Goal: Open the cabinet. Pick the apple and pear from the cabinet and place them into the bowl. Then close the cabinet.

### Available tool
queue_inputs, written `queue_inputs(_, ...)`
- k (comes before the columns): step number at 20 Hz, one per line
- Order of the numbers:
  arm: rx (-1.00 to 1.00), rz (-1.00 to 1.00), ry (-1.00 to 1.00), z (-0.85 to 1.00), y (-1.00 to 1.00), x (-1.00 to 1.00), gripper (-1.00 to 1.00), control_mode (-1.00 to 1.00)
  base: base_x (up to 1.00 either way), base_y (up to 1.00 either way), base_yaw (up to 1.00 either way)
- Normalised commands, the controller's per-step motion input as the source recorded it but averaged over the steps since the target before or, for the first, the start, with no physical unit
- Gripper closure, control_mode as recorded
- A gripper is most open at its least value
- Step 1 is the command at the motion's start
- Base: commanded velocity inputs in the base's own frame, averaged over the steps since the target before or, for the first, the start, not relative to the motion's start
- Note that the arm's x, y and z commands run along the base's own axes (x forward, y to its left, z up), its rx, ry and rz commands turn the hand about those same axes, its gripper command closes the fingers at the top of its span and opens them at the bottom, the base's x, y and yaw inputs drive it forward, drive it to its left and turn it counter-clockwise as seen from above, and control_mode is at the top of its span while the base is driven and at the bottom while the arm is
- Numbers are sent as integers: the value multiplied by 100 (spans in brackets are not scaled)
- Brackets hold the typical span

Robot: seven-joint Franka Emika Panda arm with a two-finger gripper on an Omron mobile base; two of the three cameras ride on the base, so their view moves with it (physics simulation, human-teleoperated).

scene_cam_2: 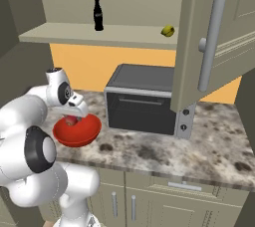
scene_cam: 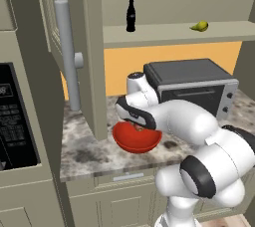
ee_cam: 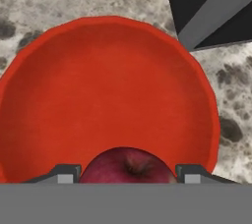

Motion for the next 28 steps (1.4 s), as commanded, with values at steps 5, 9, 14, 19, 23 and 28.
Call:
queue_inputs(5, 0, 0, 0, -15, 0, 10, 100, -100, 0, 0, 0)
queue_inputs(9, 0, 0, 0, -16, 0, 9, 100, -100, 0, 0, 0)
queue_inputs(14, 0, 0, 0, -17, 0, 7, 100, -100, 0, 0, 0)
queue_inputs(19, 0, 0, 0, -15, 0, 5, 100, -100, 0, 0, 0)
queue_inputs(23, 0, 0, 0, -16, 0, 5, 100, -100, 0, 0, 0)
queue_inputs(28, 0, 0, 0, -17, 0, 6, 100, -100, 0, 0, 0)
